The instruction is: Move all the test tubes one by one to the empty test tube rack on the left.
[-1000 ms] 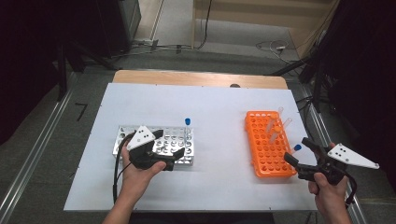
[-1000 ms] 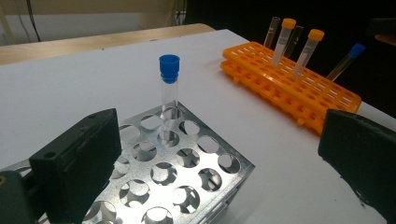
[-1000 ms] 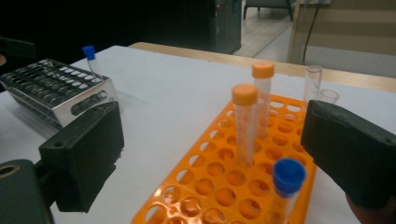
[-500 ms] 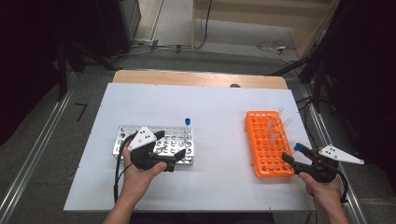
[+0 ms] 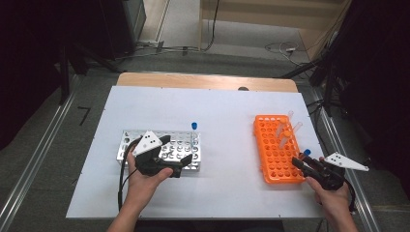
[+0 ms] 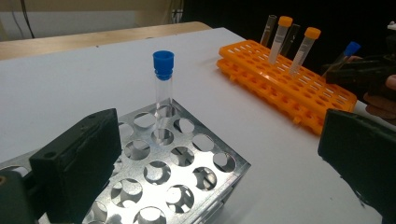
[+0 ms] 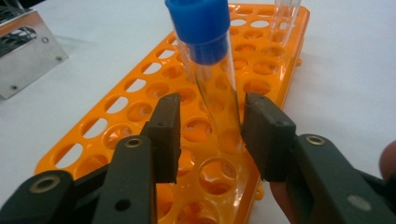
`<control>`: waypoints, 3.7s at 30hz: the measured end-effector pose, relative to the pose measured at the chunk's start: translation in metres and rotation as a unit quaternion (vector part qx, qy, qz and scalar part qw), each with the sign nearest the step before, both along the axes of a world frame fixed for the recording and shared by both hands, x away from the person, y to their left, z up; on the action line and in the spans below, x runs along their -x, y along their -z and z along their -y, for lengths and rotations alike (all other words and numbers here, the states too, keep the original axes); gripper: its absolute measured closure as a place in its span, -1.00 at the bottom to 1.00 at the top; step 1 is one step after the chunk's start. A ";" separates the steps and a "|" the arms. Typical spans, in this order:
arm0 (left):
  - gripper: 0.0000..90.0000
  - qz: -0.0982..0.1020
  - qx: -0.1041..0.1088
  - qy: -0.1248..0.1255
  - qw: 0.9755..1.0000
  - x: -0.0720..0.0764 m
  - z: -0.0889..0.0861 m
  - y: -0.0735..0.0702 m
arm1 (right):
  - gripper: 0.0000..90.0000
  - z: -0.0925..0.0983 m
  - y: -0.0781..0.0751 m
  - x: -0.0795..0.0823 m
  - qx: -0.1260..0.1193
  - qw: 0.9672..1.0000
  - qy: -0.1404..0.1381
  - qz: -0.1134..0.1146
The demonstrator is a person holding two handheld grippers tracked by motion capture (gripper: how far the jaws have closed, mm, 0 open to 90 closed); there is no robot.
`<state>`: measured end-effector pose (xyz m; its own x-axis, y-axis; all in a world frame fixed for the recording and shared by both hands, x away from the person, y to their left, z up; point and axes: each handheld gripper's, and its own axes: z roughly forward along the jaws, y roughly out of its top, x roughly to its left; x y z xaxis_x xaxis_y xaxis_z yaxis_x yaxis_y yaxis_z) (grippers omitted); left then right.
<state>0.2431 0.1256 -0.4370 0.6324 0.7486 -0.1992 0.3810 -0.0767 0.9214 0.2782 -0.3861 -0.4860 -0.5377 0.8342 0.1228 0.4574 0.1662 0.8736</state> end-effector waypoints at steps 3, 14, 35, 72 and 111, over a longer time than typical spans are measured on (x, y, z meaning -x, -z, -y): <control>-1.00 0.000 0.000 -0.001 1.000 0.000 0.001 0.000 | 0.45 -0.001 0.001 -0.001 0.007 1.000 0.008 0.001; -0.97 0.005 -0.017 -0.006 1.000 0.002 0.009 0.002 | 0.67 0.000 -0.004 -0.001 0.014 0.999 0.042 0.016; -0.96 0.001 -0.009 0.018 1.000 0.004 0.018 0.000 | 0.67 -0.034 -0.037 0.020 -0.004 0.998 0.011 0.057; -0.64 -0.003 0.016 0.119 0.993 0.013 0.078 0.001 | 0.67 -0.146 -0.027 0.050 0.015 0.988 -0.150 0.032; 0.67 0.008 -0.021 0.204 0.979 0.021 0.126 0.006 | 0.67 -0.178 -0.021 0.065 0.035 0.970 -0.240 0.022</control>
<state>0.2220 -0.0006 -0.4427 0.8831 0.4406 -0.1609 0.2961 -0.2577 0.9197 0.2135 -0.2080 -0.4648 -0.8695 0.4920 0.0431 0.2754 0.4106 0.8693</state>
